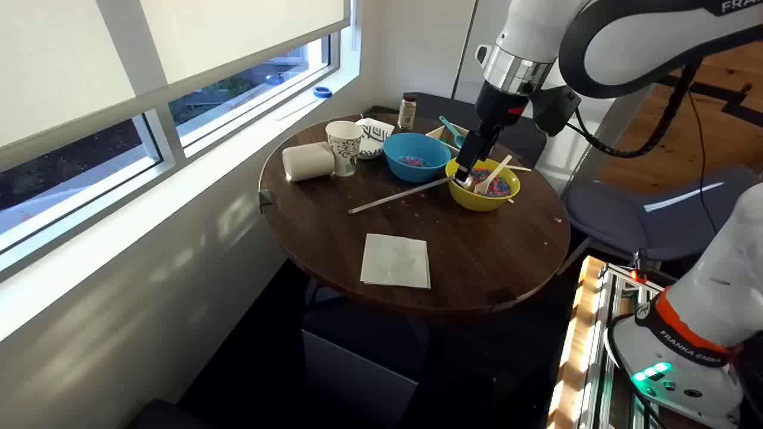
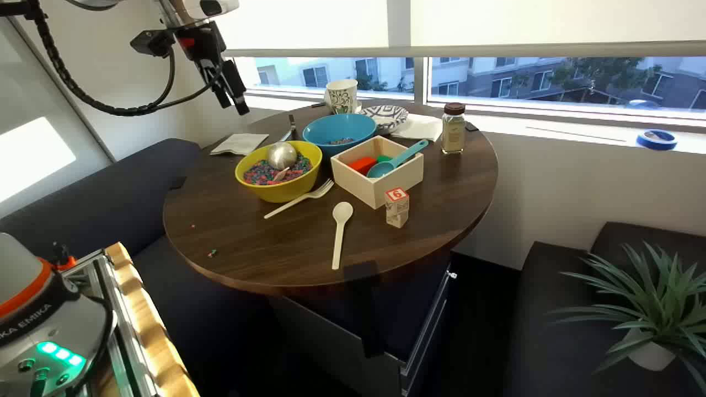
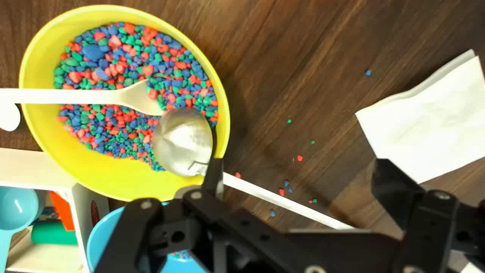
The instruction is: Put the cereal crumbs in the yellow bowl
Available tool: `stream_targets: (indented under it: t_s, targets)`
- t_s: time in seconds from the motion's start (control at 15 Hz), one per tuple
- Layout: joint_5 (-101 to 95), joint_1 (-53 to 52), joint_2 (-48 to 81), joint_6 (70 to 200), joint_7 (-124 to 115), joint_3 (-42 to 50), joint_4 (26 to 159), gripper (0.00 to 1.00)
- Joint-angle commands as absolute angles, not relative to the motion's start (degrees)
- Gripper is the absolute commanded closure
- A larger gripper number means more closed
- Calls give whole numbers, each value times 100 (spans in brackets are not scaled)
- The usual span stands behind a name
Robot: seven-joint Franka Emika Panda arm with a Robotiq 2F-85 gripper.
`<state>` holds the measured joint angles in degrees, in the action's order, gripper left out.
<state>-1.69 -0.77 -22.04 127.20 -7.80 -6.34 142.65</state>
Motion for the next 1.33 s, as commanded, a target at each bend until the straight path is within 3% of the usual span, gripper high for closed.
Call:
stream_targets:
  t_s: [0.0, 0.47, 1.27]
  targets:
    - [-191, -127, -2201, 12707, -796, -586, 14257, 0]
    - [9, -230, -2130, 12698, -708, -566, 14220, 0]
    - [260, -892, -754, 13742, -592, -927, 14250, 0]
